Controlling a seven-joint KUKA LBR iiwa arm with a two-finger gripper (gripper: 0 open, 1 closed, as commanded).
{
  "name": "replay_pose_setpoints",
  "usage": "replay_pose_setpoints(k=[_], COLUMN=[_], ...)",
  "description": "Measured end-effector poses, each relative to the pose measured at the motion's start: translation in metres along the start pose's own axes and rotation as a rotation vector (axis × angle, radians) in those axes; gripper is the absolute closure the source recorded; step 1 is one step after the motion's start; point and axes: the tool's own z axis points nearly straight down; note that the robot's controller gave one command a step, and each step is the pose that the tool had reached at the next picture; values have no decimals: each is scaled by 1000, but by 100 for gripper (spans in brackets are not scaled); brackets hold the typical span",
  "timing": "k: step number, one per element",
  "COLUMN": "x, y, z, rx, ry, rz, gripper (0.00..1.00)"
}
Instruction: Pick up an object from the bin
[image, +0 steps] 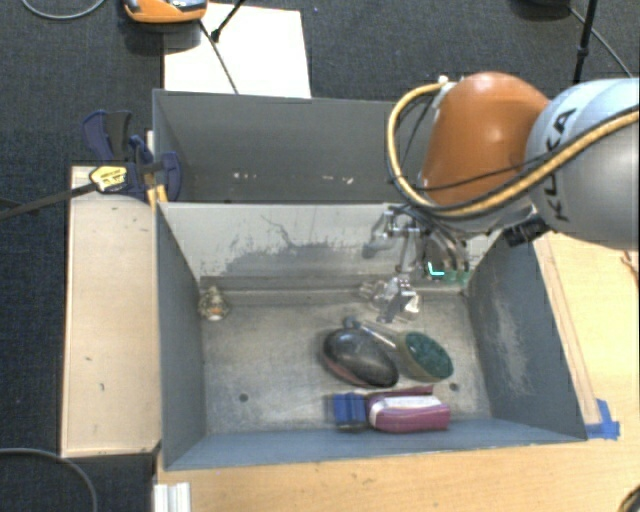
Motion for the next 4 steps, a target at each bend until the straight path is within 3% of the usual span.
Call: replay_pose_setpoints(k=[1, 2, 3, 4], x=[68, 91, 91, 86], y=[-60, 16, 15, 32], z=[90, 139, 138, 11], rx=[2, -4, -3, 1], ry=[4, -24, -25, -13], rz=[148, -45, -39, -352], gripper=[0, 0, 100, 100])
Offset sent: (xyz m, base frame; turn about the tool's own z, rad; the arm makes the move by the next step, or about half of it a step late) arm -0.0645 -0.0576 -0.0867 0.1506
